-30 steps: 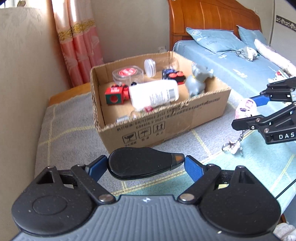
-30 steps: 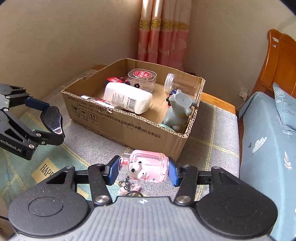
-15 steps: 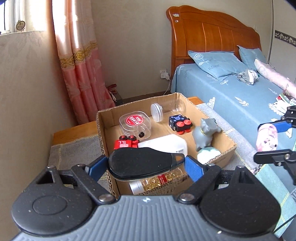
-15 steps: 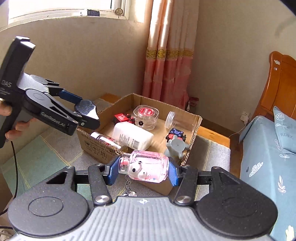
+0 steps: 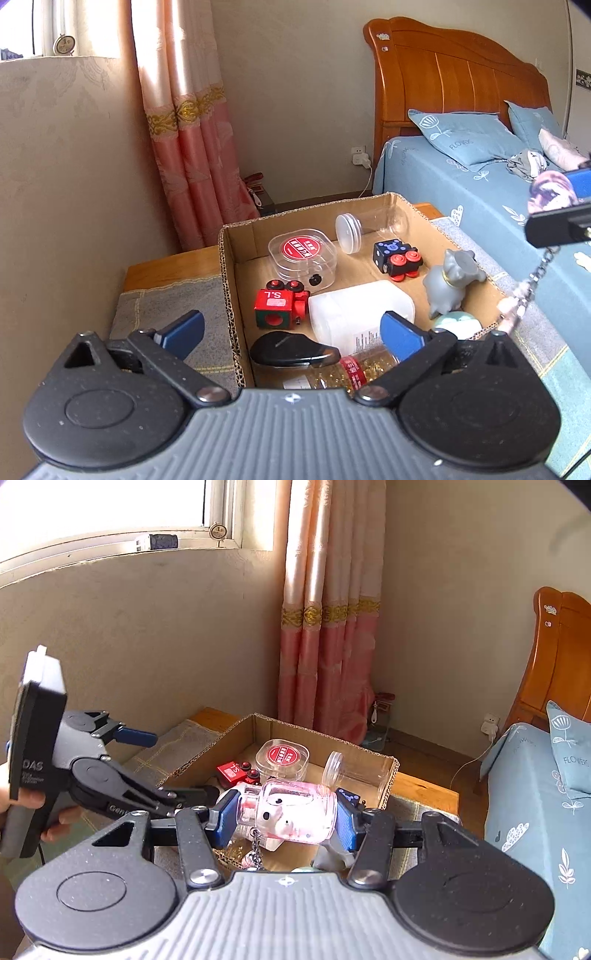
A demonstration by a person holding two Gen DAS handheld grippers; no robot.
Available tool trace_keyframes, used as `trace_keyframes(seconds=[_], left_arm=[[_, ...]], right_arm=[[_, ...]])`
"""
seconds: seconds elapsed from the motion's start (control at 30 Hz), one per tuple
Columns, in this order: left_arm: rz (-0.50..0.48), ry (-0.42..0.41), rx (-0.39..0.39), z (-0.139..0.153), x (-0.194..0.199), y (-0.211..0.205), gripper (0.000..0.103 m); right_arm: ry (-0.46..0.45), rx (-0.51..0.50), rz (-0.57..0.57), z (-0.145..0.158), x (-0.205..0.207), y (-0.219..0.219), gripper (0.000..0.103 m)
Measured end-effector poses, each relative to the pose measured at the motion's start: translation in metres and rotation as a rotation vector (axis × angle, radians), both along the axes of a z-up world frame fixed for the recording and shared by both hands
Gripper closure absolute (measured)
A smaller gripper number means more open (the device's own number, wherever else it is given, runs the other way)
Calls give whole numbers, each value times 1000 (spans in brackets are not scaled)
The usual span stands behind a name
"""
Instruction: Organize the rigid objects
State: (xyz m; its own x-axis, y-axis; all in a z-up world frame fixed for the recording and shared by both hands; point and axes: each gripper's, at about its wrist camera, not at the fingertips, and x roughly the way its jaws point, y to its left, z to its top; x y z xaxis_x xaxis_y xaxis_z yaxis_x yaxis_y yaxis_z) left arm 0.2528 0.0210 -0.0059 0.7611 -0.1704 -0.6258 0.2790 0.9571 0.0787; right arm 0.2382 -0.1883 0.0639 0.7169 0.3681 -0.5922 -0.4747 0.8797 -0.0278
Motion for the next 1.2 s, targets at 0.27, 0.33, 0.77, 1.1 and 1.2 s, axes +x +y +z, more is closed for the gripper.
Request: trace_keyframes(seconds=[0.27,0.33,0.77,1.1,1.2], left_arm=[[63,-19,-19,8,-35,6,1],[66,-27,-43,10,-43,9,1],[109,-77,-83,5,-78,20,1],[146,-105,-89,9,-91,32,1],[156,-117,-94,12,-94,34,1]], right_arm=[[51,-1,-12,-6,21,13,45],[63,-7,-14,-9,26,17,45],[136,-33,-70,-28,47,38,45],[131,-37,-121,-31,50,38,13],[107,-31,-125,-24,43,37,0]])
